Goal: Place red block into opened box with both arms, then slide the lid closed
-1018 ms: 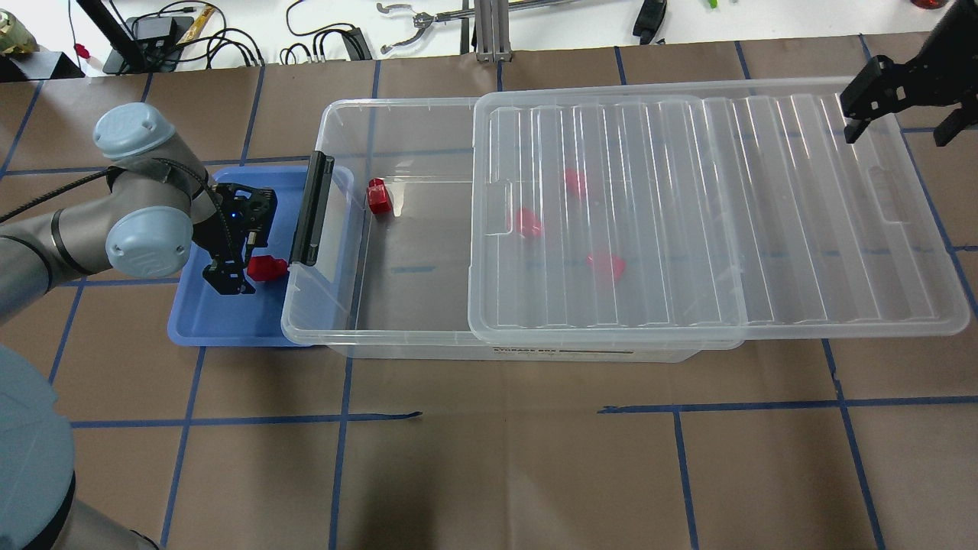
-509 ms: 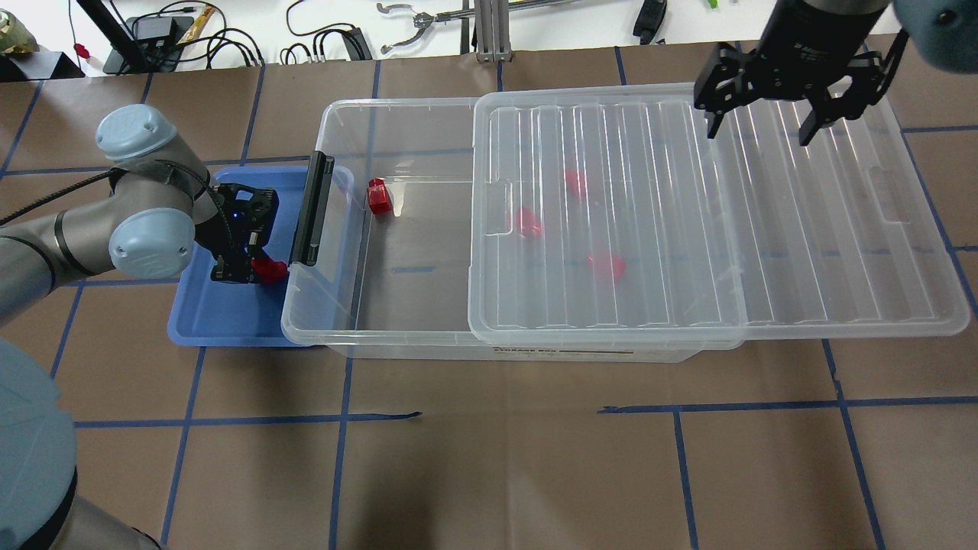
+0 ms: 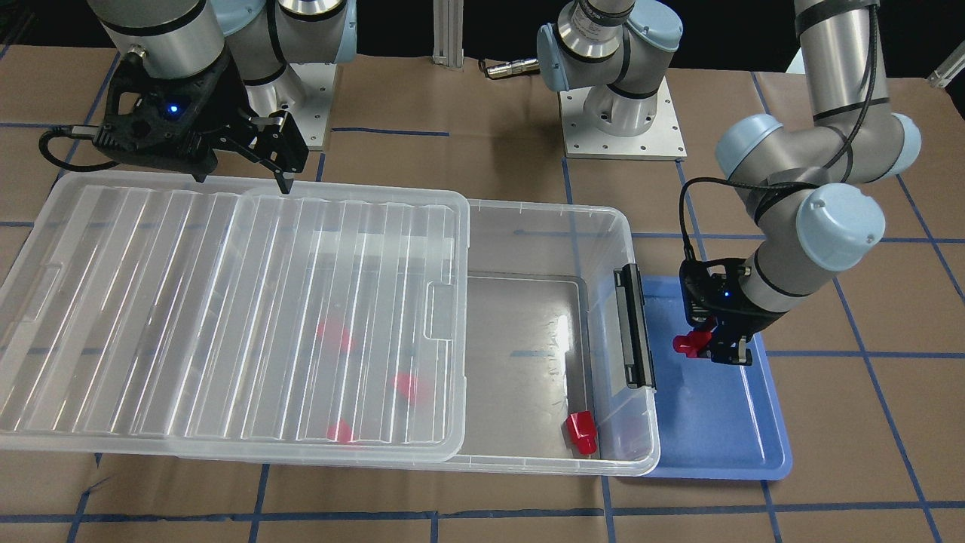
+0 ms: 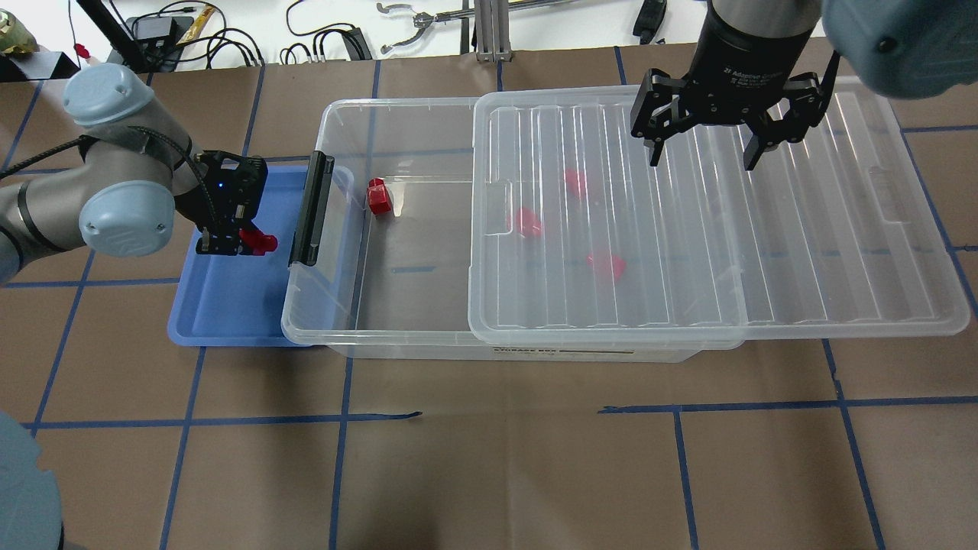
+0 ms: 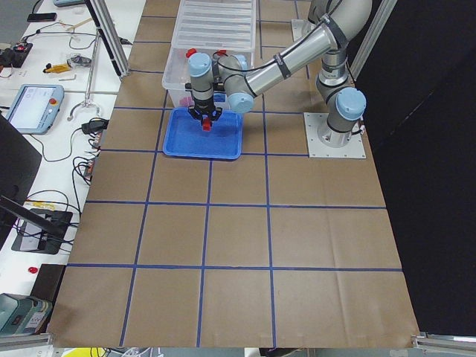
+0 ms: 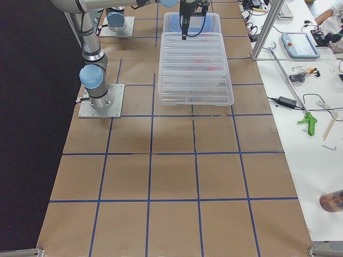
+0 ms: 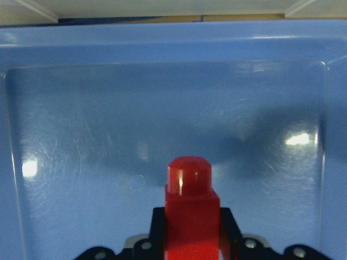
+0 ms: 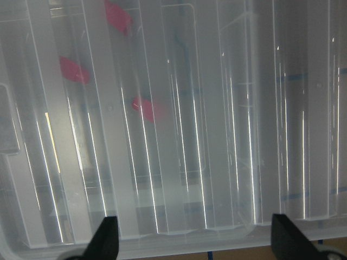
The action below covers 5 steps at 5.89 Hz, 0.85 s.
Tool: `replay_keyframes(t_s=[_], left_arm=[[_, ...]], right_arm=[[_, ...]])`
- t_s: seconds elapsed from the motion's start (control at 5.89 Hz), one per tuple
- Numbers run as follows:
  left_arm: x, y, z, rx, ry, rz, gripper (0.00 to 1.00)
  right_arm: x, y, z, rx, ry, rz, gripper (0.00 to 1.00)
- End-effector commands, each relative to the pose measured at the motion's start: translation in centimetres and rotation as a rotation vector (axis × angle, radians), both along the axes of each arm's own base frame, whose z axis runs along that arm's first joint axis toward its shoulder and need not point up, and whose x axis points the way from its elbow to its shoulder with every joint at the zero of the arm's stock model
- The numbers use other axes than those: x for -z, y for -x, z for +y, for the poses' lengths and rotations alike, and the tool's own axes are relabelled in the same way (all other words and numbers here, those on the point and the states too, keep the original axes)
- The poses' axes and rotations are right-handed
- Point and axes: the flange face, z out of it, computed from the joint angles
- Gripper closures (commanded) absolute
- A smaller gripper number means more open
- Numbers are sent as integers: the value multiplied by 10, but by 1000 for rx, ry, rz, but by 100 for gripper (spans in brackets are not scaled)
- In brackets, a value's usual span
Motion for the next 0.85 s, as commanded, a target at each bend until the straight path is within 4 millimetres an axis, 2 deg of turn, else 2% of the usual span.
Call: replay_keyframes(t_s=[0.0,0.17,0.34,0.51,0.68], left_arm=[[-89,10,26,4,-31,24,97],[-97,14,30,-4,-29,25,97],[-102,28,30,1,-13,55,97],[-111,72,28,-5,4,77,97],[-128,126,24,45,-3,74,96]], right_arm=[[-3,0,1,-1,3,-6,0],[1,-1,1,0,0,-6,0],[-12,5,2,1,25,5,0],[-12,2,2,-11,27,6,0],[-16,4,3,-9,32,0,0]])
